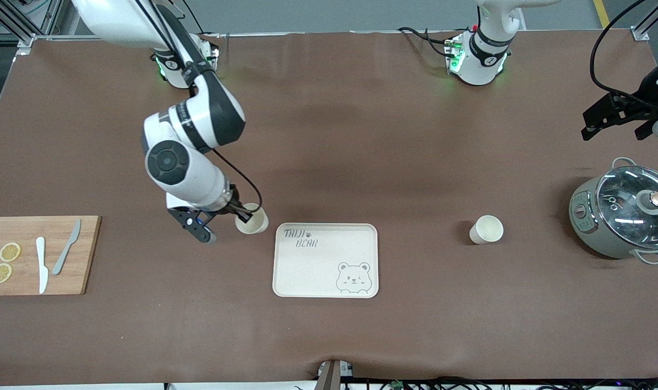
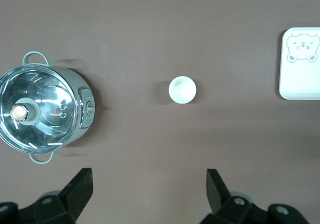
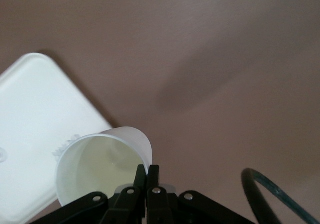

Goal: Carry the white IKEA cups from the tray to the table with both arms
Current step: 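Lift the cup with the right gripper and carry it toward the cutting board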

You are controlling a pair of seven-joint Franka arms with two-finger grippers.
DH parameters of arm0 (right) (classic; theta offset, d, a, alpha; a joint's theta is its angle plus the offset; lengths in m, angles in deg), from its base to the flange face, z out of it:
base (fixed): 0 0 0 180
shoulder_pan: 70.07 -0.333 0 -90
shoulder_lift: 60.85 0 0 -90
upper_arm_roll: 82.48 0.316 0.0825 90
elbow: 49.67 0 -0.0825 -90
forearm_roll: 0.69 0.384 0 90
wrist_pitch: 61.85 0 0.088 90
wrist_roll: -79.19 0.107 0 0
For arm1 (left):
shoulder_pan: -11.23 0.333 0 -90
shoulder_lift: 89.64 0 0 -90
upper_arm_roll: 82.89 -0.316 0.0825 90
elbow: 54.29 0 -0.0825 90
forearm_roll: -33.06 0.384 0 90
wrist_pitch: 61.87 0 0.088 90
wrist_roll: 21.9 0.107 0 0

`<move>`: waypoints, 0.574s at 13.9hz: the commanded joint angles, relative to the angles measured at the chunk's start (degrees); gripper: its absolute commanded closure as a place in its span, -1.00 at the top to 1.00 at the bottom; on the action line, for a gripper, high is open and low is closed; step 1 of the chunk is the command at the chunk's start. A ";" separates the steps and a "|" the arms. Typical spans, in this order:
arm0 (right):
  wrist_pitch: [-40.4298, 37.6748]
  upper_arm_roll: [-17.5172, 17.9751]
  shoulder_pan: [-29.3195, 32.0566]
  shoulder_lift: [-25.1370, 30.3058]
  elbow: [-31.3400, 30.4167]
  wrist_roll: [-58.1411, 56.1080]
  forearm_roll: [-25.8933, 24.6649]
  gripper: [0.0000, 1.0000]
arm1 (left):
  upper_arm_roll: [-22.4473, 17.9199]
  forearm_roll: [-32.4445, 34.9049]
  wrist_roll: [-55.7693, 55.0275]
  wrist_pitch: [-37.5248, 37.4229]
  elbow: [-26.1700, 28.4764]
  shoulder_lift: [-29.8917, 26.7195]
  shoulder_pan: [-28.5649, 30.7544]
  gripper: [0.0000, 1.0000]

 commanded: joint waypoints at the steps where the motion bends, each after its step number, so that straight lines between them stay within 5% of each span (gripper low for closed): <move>1: 1.54 0.79 4.66 7.78 -11.61 -10.72 -0.44 -1.00 | 0.24 -0.80 0.58 0.73 1.97 -2.74 0.24 1.00; 8: 14.71 0.70 17.05 16.15 -33.14 -36.75 -0.97 -1.00 | 0.24 0.08 0.57 1.17 4.70 -3.28 0.68 1.00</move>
